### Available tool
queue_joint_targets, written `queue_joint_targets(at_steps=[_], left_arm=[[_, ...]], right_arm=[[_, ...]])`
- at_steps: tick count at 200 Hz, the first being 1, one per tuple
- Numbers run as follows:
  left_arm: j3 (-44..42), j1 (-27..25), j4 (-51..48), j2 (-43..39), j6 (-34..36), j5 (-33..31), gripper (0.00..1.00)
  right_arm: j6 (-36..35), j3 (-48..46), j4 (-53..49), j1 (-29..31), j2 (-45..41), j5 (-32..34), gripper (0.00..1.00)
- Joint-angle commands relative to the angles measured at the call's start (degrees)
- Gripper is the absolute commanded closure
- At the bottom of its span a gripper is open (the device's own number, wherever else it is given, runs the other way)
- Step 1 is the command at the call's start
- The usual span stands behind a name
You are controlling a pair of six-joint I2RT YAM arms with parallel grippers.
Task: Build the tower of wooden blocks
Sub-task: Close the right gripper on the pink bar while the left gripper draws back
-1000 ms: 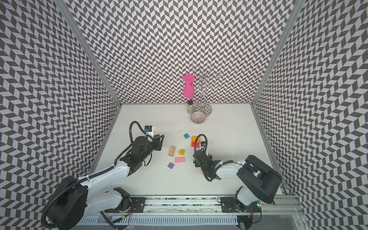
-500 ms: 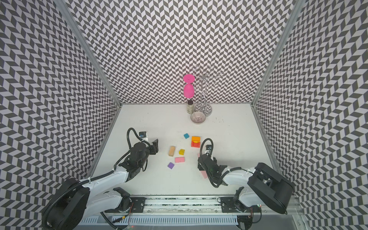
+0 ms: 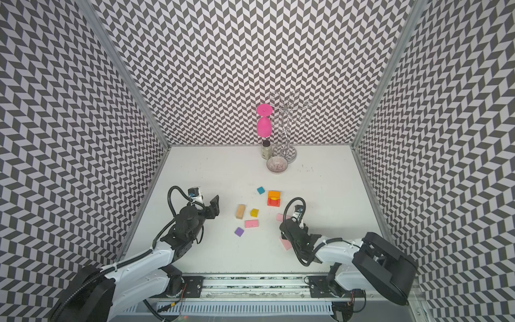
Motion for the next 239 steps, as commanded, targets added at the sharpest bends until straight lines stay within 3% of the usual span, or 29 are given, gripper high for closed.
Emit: queue_joint_targets(at_steps=[1, 33, 69, 172, 196, 239], left_arm=[[-0.75, 0.03, 1.8, -1.05, -0.41, -0.38, 0.23], [-1.15, 0.06, 2.02, -1.73, -0.45, -0.2, 0.22], [-1.22, 0.02, 2.08, -1.73, -0.45, -0.29, 0.22], [-1.51, 0.04, 2.33, -2.19, -0.54, -0.73, 0.21], [-1.52, 0.05, 2.31, -2.18, -0.62, -0.82, 0.21], [-1.52, 0.08, 2.42, -2.21, -0.56, -0.73, 0.21]], right_arm=[[3.11, -0.84, -5.5, 0.2, 1.3, 1.47, 0.47], [-0.62, 0.0, -3.65, 0.33, 0.71, -0.46, 0.45], [-3.73, 0.44, -2.5, 0.48, 0.0, -2.89, 0.31], [-1.39, 9.22, -5.39, 3.22, 11.39, 1.54, 0.2], [-1.35, 10.59, -5.32, 3.25, 13.77, 1.97, 0.2], [-1.03, 12.19, -5.81, 3.23, 16.74, 2.99, 0.31]])
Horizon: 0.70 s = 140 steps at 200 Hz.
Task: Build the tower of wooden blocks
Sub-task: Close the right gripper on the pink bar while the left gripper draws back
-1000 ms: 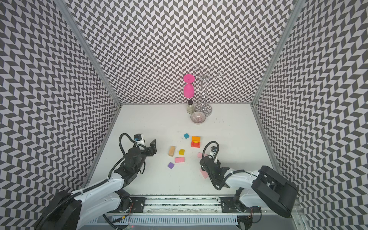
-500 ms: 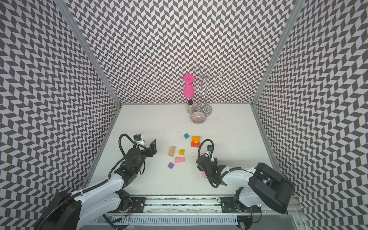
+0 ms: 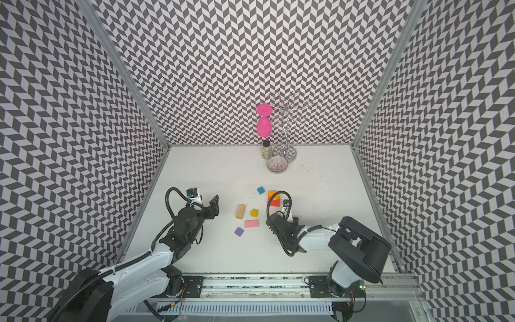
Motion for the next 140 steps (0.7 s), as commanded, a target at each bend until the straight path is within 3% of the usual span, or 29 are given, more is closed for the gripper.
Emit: queue_joint_targets(at_steps=[1, 83, 115, 140], left_arm=[[-0.67, 0.06, 1.46, -0.85, -0.57, -0.73, 0.21], [-0.74, 0.03, 1.55, -0.81, -0.52, -0.56, 0.2], [-0.67, 0.03, 1.55, -0.77, -0.51, -0.47, 0.2], [-0.67, 0.05, 1.6, -0.79, -0.52, -0.46, 0.2]], right_arm=[[1.76, 0.09, -2.58, 0.25, 2.78, -1.99, 0.31], [1.41, 0.43, -3.27, 0.55, 3.0, -0.59, 0.42], [3.12, 1.02, -6.37, 0.93, 2.83, 1.31, 0.28], [4.95, 1.5, -8.51, 1.73, 2.82, 2.49, 0.27]])
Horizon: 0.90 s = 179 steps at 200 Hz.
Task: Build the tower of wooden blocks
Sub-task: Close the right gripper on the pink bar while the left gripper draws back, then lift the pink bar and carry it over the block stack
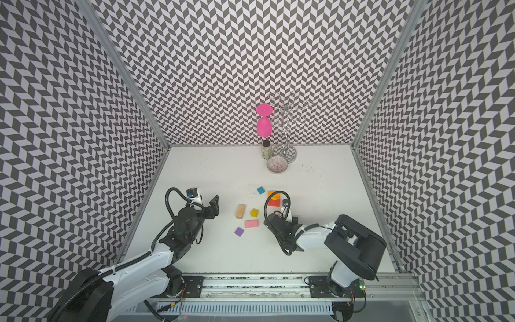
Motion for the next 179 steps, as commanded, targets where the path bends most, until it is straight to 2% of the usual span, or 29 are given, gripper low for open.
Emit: queue_joint_targets(at_steps=[1, 50, 76, 126, 146, 179], left_arm=[[-0.67, 0.08, 1.53, -0.78, -0.52, -0.48, 0.2], [-0.69, 0.08, 1.57, -0.77, -0.51, -0.45, 0.2], [-0.67, 0.07, 1.67, -0.77, -0.49, -0.49, 0.2], [-0.65, 0.07, 1.67, -0.68, -0.38, -0.49, 0.2], [-0.71, 0.04, 1.68, -0.73, -0.43, -0.4, 0.2], [-0.71, 0.05, 1.68, -0.71, -0.43, -0.27, 0.2]], right_arm=[[3.52, 0.17, -6.11, 0.98, 1.38, -0.33, 0.27], [5.69, 2.09, -7.34, 1.74, 3.36, 0.71, 0.27], [5.18, 1.8, -5.99, 1.88, 2.95, 0.03, 0.35], [4.8, 2.13, -5.55, 1.83, 3.37, 0.18, 0.38], [4.69, 2.04, -5.58, 1.84, 2.86, 0.49, 0.47], [2.6, 1.55, -5.09, 1.84, -1.73, 0.51, 0.48]])
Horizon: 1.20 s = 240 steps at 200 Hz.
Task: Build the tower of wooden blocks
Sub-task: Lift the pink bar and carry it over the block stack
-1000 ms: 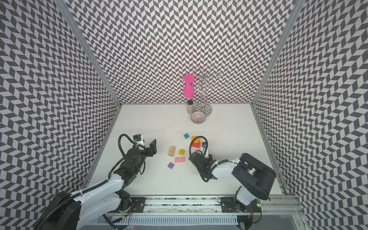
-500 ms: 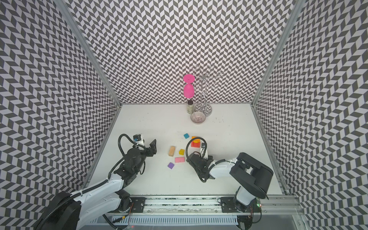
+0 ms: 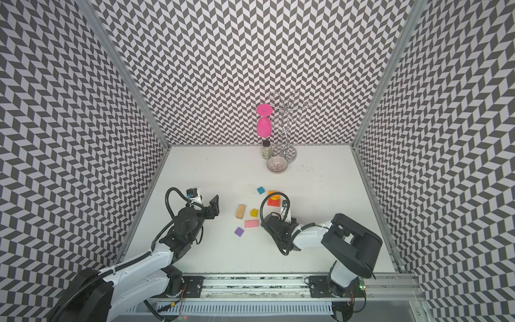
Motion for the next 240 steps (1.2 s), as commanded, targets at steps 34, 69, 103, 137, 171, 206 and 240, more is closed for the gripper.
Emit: queue_joint_targets(at_steps=[34, 69, 103, 137, 171, 206, 240], left_arm=[[-0.8, 0.04, 1.66, -1.02, -0.43, -0.27, 0.2], [-1.15, 0.04, 1.85, -1.63, -0.42, -0.14, 0.2], [-1.23, 0.03, 2.0, -1.49, -0.34, -0.23, 0.2], [-1.3, 0.09, 2.0, -1.71, -0.43, -0.23, 0.2], [-1.25, 0.08, 2.1, -1.65, -0.43, -0.25, 0.2], [-1.18, 0.04, 2.05, -1.47, -0.43, -0.31, 0.2], [-1.24, 0.03, 2.06, -1.53, -0.42, -0.31, 0.2]], right_arm=[[-4.64, 0.67, -0.34, -0.18, -7.98, -2.53, 0.5], [-9.14, 3.53, 1.37, -2.74, -9.09, -5.99, 0.53], [-11.62, 7.45, 0.98, -4.72, -6.77, -7.36, 0.53], [-13.86, 11.31, 0.34, -6.71, -2.92, -9.19, 0.53], [-15.29, 14.22, -0.12, -7.4, 0.1, -9.34, 0.52], [-16.47, 16.52, -0.97, -7.85, 2.75, -8.49, 0.52], [-16.83, 17.65, -1.84, -8.03, 4.2, -8.0, 0.52]])
